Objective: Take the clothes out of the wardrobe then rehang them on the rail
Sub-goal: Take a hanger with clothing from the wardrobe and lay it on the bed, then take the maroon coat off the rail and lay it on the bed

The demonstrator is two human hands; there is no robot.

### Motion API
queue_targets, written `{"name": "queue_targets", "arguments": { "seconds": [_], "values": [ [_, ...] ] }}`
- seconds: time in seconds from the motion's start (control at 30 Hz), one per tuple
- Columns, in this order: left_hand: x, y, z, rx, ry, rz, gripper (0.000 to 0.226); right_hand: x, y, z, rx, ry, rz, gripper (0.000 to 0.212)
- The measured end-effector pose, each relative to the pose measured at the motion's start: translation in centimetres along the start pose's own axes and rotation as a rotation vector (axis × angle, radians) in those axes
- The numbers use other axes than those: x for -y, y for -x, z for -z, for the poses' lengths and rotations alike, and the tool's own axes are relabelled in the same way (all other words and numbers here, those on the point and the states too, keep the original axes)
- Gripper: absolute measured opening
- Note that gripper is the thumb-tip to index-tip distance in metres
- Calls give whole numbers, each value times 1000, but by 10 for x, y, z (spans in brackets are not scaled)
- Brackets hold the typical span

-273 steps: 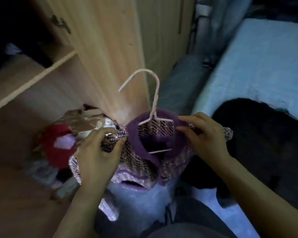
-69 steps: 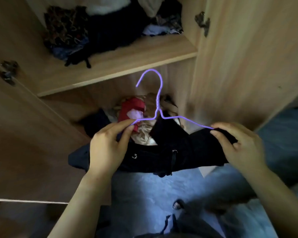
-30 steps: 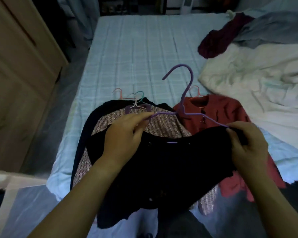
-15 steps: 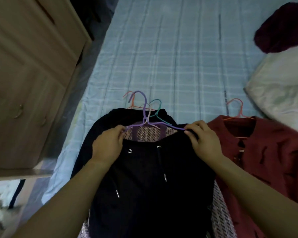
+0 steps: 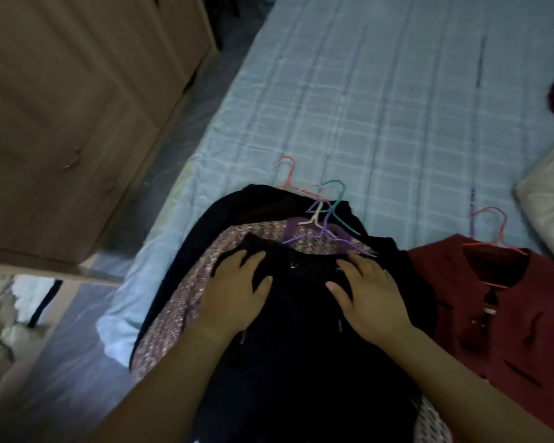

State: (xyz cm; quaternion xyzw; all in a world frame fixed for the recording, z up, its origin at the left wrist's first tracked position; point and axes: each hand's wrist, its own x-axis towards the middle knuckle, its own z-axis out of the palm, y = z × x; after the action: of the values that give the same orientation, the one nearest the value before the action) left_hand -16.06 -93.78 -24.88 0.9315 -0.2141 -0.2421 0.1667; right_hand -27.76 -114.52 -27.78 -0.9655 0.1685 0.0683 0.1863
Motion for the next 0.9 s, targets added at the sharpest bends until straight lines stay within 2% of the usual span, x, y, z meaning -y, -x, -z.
{"name": "queue_targets", "arguments": {
  "seconds": [0.13, 0.37, 0.47, 0.6, 0.77, 0.9],
  "values": [
    [55, 80, 33, -157, 41, 81, 71, 89, 26, 4, 69, -2, 121, 77],
    [209, 221, 108, -361, 59, 384, 67, 313, 46, -21, 48, -54, 553, 61],
    [283, 280, 159, -501, 42, 439, 76, 433, 56, -32, -22, -87, 729, 57],
    [375, 357, 239, -700, -90, 548, 71, 591, 71, -33, -72, -179, 926, 59],
    [452, 436, 351, -867, -225, 618, 74, 757, 75, -9, -197, -254, 1146, 60],
    [500, 464, 437, -1010, -324, 623, 75, 869, 59, 25, -324, -333, 1269, 63]
  ]
}}
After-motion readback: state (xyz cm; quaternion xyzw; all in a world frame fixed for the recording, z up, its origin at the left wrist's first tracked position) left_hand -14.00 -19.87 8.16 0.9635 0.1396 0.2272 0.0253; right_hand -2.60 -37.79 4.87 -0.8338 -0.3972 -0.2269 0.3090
